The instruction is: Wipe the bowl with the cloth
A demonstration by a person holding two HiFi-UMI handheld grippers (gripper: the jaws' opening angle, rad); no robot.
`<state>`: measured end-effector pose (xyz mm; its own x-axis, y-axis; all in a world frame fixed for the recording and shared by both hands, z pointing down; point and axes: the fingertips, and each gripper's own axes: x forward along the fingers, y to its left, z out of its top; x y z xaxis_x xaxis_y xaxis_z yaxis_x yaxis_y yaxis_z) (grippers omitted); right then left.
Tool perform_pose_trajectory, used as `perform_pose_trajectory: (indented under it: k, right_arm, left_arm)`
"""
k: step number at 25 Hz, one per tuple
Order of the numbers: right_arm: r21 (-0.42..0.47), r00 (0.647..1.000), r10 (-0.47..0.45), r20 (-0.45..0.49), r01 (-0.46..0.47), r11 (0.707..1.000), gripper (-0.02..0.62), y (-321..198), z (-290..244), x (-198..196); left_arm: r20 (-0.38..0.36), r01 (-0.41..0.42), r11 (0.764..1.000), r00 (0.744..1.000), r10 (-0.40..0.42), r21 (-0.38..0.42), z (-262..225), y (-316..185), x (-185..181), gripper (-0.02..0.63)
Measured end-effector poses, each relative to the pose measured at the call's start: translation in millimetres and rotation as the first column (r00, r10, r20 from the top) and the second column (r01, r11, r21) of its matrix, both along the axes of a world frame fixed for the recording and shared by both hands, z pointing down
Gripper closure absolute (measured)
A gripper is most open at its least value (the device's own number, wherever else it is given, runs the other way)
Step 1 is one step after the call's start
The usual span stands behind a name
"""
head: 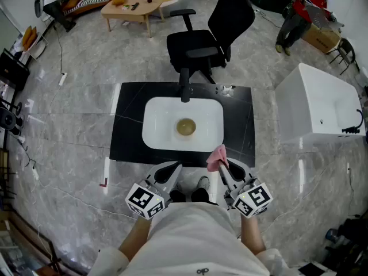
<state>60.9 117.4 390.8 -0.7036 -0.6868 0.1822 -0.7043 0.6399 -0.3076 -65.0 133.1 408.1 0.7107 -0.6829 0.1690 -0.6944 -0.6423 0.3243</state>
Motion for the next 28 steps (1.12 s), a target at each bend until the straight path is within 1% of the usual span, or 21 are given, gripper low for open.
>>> perform_pose_trajectory:
  k: [3,8,14,19,22,28]
  right_arm:
    - [0.006,1.0,-0.005,-0.007,0.005,1.0,0.563,-1,-1,4]
    - [0.008,1.0,-0.01,0.001,0.01,1.0,0.563,-2,-1,7]
    - [0.034,1.0,-0.023,0.016,0.023,0.999,0.563,-12,-7,1]
    - [0.073,1.0,-0.024,-0.004,0.025,0.997,0.563,-29,-14,-3]
    - [0.095,0.999,-0.043,-0.017,0.044,0.994,0.563,-36,-20,-4]
    - [0.096,0.995,-0.094,-0.014,0.095,0.991,0.562,-50,-20,6]
  left_arm:
    - [-0.015,0.005,1.0,1.0,-0.005,0.009,-4,-4,4,0.594]
    - [-0.013,0.007,1.0,1.0,-0.007,0.027,-9,-9,9,0.594]
    - [-0.017,0.019,0.999,1.0,-0.019,0.044,-14,-20,13,0.594]
    - [-0.002,0.034,0.998,0.999,-0.034,0.057,-20,-33,18,0.594]
    - [0.008,0.051,0.997,0.999,-0.052,0.061,-22,-39,23,0.595]
    - [0.043,0.102,0.994,0.994,-0.104,0.048,-18,-51,37,0.594]
